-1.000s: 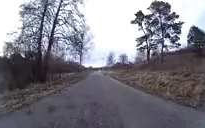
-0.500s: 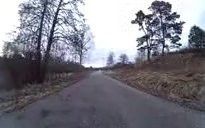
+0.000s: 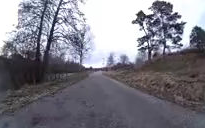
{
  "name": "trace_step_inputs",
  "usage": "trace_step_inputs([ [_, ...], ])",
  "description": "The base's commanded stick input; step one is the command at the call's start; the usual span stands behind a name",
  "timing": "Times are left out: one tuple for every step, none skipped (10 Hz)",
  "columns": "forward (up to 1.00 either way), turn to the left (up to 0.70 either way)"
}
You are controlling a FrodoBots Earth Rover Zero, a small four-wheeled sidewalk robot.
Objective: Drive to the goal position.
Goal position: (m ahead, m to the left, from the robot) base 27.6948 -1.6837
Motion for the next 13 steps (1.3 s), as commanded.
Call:
trace_step_inputs([
  [0.5,0.0],
  [0.5,0.0],
  [0.5,0.0],
  [0.5,0.0],
  [0.5,0.0],
  [0.5,0.0],
  [0.5,0.0],
  [0.5,0.0],
  [0.5,0.0],
  [0.5,0.0],
  [0.5,0.0],
  [0.5,0.0],
  [0.5,0.0],
])
